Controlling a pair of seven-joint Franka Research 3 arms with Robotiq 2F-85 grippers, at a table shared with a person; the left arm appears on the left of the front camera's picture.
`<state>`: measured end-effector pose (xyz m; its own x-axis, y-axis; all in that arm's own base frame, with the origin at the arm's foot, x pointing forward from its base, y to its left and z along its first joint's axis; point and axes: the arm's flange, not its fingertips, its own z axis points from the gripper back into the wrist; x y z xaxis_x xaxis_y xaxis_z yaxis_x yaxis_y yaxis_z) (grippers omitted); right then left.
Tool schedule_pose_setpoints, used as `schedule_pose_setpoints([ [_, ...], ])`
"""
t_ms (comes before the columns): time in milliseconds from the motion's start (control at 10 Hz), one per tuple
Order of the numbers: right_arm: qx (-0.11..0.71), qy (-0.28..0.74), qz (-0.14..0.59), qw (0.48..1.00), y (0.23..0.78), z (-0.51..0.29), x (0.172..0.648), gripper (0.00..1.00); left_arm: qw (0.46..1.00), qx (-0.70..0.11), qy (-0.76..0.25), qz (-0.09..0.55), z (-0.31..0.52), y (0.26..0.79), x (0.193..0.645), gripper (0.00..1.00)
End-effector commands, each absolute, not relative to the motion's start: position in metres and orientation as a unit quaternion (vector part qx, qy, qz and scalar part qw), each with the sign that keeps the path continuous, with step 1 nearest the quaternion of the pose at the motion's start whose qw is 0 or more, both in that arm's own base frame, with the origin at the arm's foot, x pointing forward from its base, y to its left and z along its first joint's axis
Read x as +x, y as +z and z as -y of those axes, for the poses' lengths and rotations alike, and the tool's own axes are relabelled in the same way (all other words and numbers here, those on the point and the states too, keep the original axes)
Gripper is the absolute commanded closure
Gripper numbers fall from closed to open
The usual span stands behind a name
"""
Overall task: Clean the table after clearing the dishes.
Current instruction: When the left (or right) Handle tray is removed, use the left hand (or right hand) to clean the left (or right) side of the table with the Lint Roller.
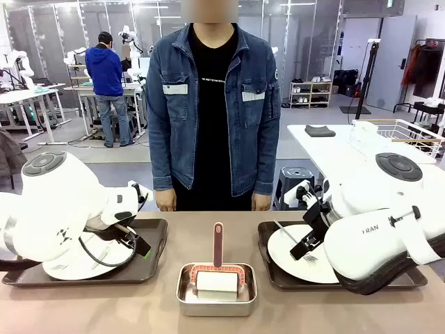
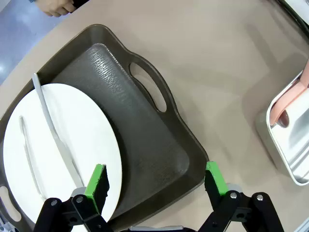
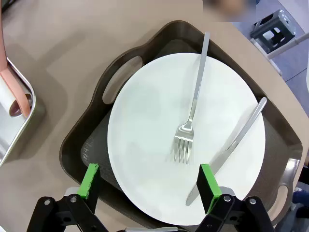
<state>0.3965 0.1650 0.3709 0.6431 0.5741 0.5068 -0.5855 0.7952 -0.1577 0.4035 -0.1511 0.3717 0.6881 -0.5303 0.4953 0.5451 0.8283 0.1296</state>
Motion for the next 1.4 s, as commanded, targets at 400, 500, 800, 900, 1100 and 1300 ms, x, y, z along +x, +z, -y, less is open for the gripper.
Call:
schedule_pose_setpoints([
  [400, 0.01, 0.32, 0.276, 0.906, 0.371, -0.165, 0.396, 0.0, 0.919, -0.014, -0.293, 0.265, 0.151, 0.372, 0.403, 0.0],
  [500, 0.01, 0.32, 0.276, 0.906, 0.371, -0.165, 0.396, 0.0, 0.919, -0.014, -0.293, 0.265, 0.151, 0.372, 0.403, 0.0],
  [800, 0.01, 0.32, 0.276, 0.906, 0.371, -0.165, 0.396, 0.0, 0.919, -0.014, -0.293, 0.265, 0.151, 0.372, 0.403, 0.0],
  [900, 0.01, 0.32, 0.276, 0.906, 0.371, -0.165, 0.396, 0.0, 0.919, -0.014, -0.293, 0.265, 0.151, 0.372, 0.403, 0.0],
  [1100, 0.026, 0.321, 0.276, 0.906, 0.383, -0.162, 0.405, 0.0, 0.915, -0.012, -0.299, 0.272, 0.153, 0.39, 0.412, 0.0],
  [1300, 0.101, 0.317, 0.265, 0.905, 0.42, -0.147, 0.425, 0.0, 0.919, -0.052, -0.287, 0.266, 0.141, 0.427, 0.425, 0.0],
])
